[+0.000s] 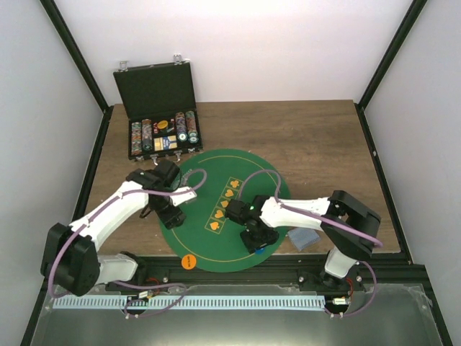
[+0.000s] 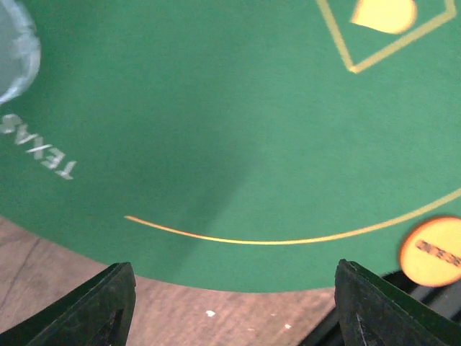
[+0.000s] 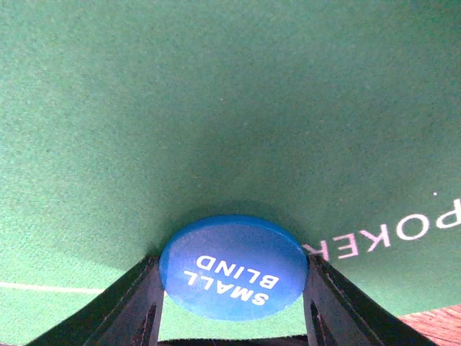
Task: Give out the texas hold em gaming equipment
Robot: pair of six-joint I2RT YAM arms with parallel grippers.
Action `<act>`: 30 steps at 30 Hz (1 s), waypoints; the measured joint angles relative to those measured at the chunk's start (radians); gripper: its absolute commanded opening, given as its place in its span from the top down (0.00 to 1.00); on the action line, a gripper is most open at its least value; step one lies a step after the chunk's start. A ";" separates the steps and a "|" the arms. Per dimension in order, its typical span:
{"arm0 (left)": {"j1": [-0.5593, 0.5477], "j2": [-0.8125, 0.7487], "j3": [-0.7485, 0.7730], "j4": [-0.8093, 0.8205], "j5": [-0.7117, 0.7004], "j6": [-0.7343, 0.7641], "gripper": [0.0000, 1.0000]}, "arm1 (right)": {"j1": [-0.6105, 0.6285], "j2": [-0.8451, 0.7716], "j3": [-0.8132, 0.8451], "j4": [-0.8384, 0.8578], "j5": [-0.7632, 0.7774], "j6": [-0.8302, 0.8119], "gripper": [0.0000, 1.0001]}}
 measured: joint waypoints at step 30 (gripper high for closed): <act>0.226 0.216 0.098 0.230 -0.020 -0.132 0.26 | -0.086 0.143 0.208 0.011 0.024 -0.161 0.62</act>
